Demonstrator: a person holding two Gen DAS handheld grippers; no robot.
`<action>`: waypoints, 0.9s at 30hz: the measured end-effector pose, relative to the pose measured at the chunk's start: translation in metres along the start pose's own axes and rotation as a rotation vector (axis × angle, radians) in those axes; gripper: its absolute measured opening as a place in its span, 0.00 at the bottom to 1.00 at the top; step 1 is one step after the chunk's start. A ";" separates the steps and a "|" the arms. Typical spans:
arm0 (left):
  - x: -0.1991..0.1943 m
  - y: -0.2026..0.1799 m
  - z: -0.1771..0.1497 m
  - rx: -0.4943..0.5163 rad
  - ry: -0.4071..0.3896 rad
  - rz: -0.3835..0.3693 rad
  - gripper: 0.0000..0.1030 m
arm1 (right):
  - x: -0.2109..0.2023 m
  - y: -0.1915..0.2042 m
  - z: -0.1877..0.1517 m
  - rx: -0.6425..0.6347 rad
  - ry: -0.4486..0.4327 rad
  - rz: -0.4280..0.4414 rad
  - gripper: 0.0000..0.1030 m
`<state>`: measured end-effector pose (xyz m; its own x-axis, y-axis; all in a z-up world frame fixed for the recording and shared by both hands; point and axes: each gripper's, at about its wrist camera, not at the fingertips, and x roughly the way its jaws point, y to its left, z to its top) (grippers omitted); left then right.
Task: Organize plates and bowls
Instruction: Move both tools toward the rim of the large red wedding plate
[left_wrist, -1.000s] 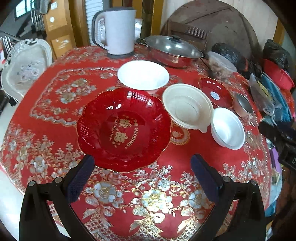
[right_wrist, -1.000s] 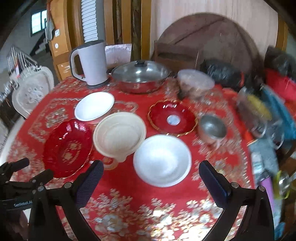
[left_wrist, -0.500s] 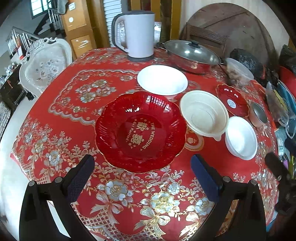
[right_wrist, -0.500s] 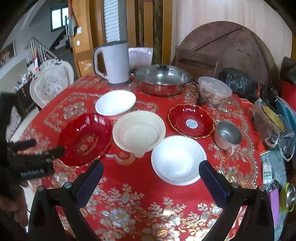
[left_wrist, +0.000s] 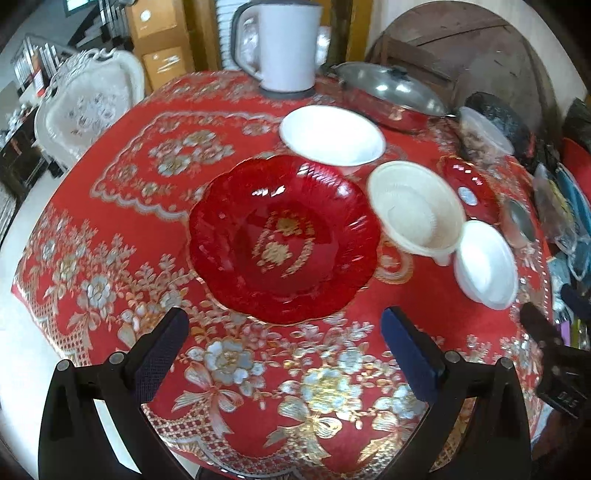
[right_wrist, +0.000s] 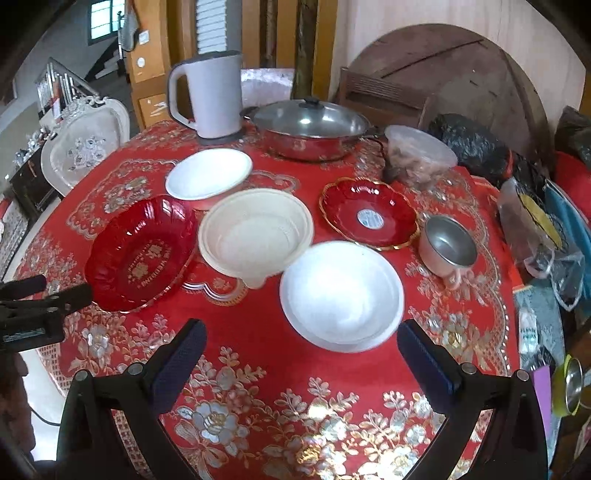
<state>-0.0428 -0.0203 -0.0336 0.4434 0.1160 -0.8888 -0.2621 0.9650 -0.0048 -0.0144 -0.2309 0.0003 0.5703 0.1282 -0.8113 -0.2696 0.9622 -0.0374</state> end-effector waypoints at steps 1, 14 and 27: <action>0.002 0.002 0.000 -0.003 0.006 0.008 1.00 | -0.001 0.002 0.002 -0.007 -0.020 0.005 1.00; 0.029 0.028 0.037 0.012 0.001 0.029 1.00 | 0.028 0.055 0.023 -0.047 -0.016 0.135 0.99; 0.067 0.056 0.058 -0.004 0.076 0.020 1.00 | 0.062 0.064 0.046 -0.004 0.045 0.021 0.99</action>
<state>0.0223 0.0550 -0.0666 0.3721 0.1170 -0.9208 -0.2739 0.9617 0.0115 0.0388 -0.1502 -0.0255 0.5293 0.1377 -0.8372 -0.2845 0.9584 -0.0223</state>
